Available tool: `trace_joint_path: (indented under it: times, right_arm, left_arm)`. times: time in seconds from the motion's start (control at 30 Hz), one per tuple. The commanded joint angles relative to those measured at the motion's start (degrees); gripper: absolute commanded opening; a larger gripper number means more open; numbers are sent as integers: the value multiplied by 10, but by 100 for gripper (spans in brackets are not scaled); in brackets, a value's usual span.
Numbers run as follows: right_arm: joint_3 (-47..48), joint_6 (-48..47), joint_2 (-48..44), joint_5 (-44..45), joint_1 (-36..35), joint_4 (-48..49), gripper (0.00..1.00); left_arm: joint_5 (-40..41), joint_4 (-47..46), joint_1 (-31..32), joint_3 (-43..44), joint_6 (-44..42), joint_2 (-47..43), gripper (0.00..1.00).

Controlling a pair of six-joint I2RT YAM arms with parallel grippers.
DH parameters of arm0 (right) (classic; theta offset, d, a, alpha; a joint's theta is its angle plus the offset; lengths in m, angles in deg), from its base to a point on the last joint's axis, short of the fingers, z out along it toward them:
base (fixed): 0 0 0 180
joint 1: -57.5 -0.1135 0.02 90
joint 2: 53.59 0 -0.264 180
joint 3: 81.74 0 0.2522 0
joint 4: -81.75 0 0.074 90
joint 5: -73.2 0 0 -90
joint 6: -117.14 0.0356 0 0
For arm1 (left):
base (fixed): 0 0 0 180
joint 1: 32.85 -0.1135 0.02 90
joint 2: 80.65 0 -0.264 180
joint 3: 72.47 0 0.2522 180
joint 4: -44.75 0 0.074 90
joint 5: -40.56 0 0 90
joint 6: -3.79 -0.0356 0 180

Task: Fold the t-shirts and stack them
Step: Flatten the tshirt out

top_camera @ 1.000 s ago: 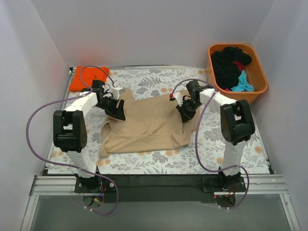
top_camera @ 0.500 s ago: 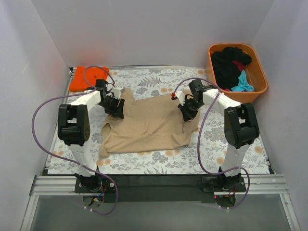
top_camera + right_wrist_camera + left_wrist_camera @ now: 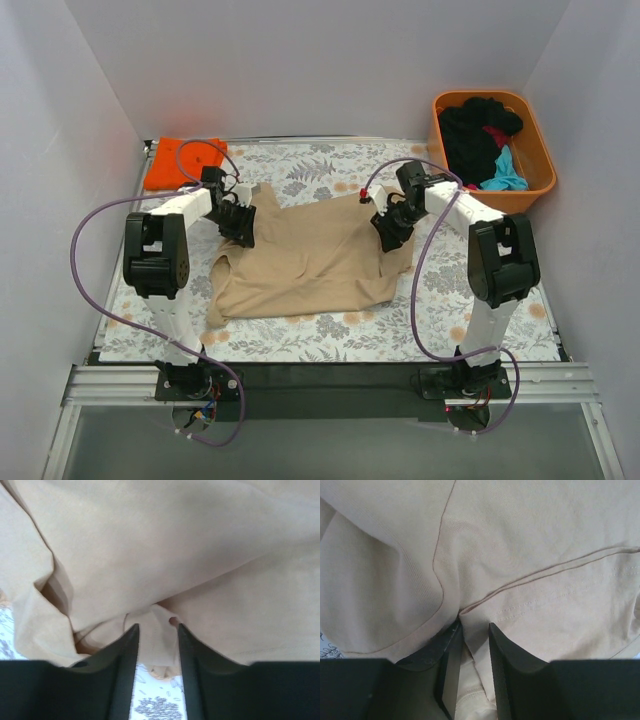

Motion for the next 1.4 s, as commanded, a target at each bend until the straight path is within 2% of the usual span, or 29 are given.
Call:
trace_joint_path:
  times: [0.0, 0.13, 0.37, 0.47, 0.5, 0.57, 0.6, 0.73, 0.9, 0.97, 1.03, 1.07, 1.37]
  right_arm:
    - [33, 2, 17, -14, -1, -13, 40]
    - [41, 1, 43, -3, -1, -13, 45]
    - [41, -13, 59, -8, -2, -13, 45]
    - [37, -20, 57, -26, -2, -16, 36]
    - [36, -23, 54, -32, -2, -20, 26]
    - [34, -30, 50, -47, -2, -28, 15]
    - [33, -33, 44, -48, -2, -30, 2]
    - [26, -37, 25, -45, 5, -36, 1]
    - [32, -34, -8, -47, 25, -42, 1]
    - [32, -35, -16, -45, 33, -45, 1]
    - [30, -38, -22, -45, 35, -48, 1]
    - [30, -39, -23, -43, 35, -49, 1]
    - [39, -41, -12, -48, 35, -63, 1]
  left_arm:
    - [-11, -8, 1, 13, 1, 1, 27]
    - [-14, -8, 1, 15, 2, 5, 27]
    - [-18, -4, 1, 23, 3, 10, 25]
    - [-22, -4, 1, 23, 4, 12, 23]
    - [-27, -3, 1, 24, 6, 13, 22]
    - [-32, -3, 1, 27, 9, 16, 21]
    - [-38, -3, 1, 27, 12, 18, 20]
    - [-47, -3, 1, 38, 18, 22, 14]
    - [-45, -2, 1, 45, 24, 11, 1]
    - [-39, 0, 1, 48, 30, 4, 2]
    - [-35, -2, 1, 46, 31, -3, 15]
    - [-35, -2, 1, 45, 29, -4, 18]
    - [-31, 15, 2, 60, 36, -23, 25]
